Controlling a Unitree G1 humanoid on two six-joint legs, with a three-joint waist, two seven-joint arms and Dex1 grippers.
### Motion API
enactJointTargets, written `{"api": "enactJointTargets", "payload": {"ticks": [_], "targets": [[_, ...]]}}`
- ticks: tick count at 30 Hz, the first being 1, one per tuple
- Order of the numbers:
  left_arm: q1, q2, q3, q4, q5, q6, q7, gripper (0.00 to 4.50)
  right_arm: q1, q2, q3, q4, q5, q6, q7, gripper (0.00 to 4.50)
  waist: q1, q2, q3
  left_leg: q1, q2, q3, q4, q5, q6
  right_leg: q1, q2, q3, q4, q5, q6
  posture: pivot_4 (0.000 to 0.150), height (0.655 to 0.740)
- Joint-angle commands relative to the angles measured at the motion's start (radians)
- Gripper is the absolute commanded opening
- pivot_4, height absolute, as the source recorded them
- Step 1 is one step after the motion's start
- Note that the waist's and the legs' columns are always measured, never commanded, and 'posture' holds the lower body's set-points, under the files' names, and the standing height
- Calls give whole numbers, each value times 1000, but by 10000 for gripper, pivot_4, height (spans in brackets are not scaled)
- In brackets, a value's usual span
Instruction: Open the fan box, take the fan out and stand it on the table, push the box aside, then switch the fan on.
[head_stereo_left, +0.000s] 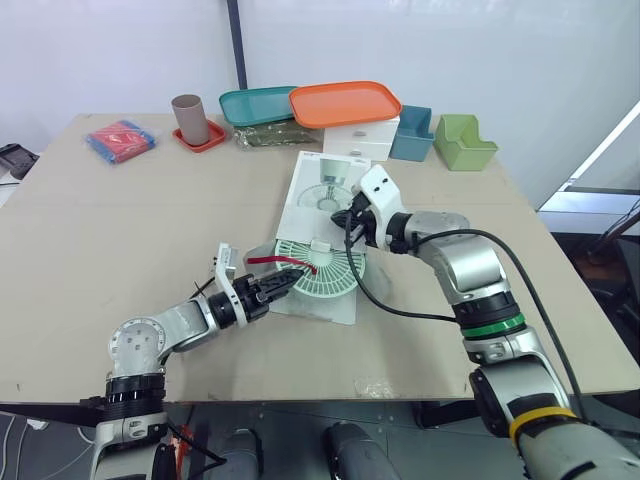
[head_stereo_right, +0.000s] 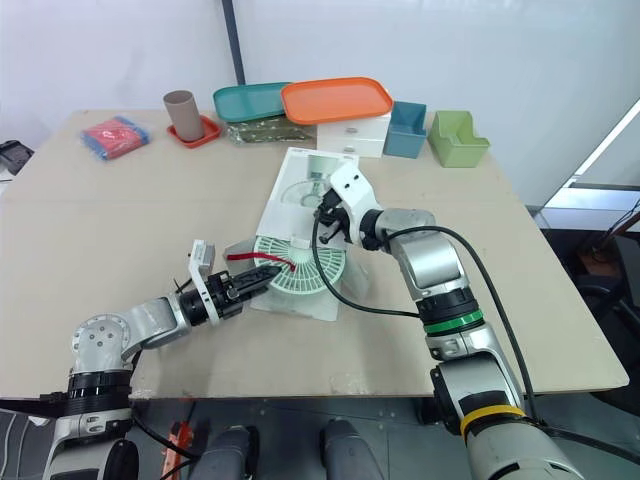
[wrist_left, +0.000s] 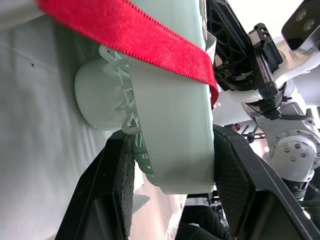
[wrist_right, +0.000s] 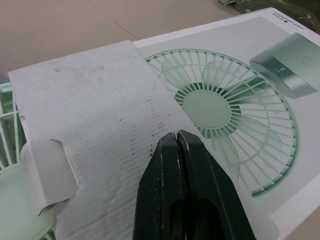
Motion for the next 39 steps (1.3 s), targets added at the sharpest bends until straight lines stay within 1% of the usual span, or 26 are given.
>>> {"api": "enactJointTargets", "payload": {"ticks": [1,10,13,15,18,20,24,29,33,35,36,38,39], "targets": [[57,38,29,-59,-65,31,14,17410,3,3,14,16,-6,9,4,0,0,0,0,0,0,0,0,0,0,0,0,0,0,0,0,1500,7400],[205,106,47,-129,-197,16,65,17410,-2,5,12,16,-4,10,6,0,-1,0,0,1,0,0,0,0,0,1,0,0,0,0,0,1500,7400],[244,129,26,-162,-211,12,68,17410,-3,5,13,16,-5,11,6,0,-1,0,0,2,0,0,0,0,0,1,0,0,0,0,-1,1500,7400],[278,139,14,-184,-269,13,75,17410,-3,3,15,16,-6,9,8,0,-1,0,0,2,0,0,-1,0,0,1,0,0,0,0,-1,1500,7400],[327,154,-12,-210,-320,6,92,17410,-4,3,15,18,-6,7,9,0,-1,0,0,2,1,1,-1,0,0,1,0,0,0,-1,-1,1500,7400],[340,164,-34,-215,-326,0,99,17410,-5,5,15,22,-6,7,9,0,1,0,0,3,1,0,-1,0,0,1,0,0,0,-1,-1,1500,7400],[334,181,-97,-245,-430,-11,89,17410,-7,7,19,20,-6,6,11,0,1,0,0,3,0,1,-1,0,0,1,0,0,0,-1,-1,1500,7400],[329,232,-145,-229,-401,-17,88,17410,-9,3,18,23,-9,6,9,0,2,0,0,3,0,1,-1,0,0,1,0,0,0,-1,-1,1500,7400],[306,239,-154,-203,-401,-44,88,17410,-4,4,20,13,-7,9,10,0,4,0,0,3,0,1,-1,0,0,1,0,0,0,-1,-1,1500,7400],[309,251,-160,-221,-367,-44,63,26608,-3,4,20,14,-8,9,9,0,4,0,0,3,0,1,-1,0,0,1,-1,0,0,-1,-1,1500,7400],[309,255,-152,-234,-372,-52,53,28718,-4,4,20,15,-8,8,9,0,4,0,0,3,0,1,-1,0,0,2,-1,0,0,-1,-1,1500,7400],[310,261,-143,-247,-384,-66,40,36029,-4,5,20,16,-7,7,10,0,4,0,0,3,0,1,-1,0,0,1,0,0,0,-1,-2,1500,7400],[307,271,-131,-254,-383,-73,22,40428,-5,6,21,17,-7,6,10,0,4,0,0,3,0,1,-1,0,0,1,0,0,0,-1,-2,1500,7400]]}}
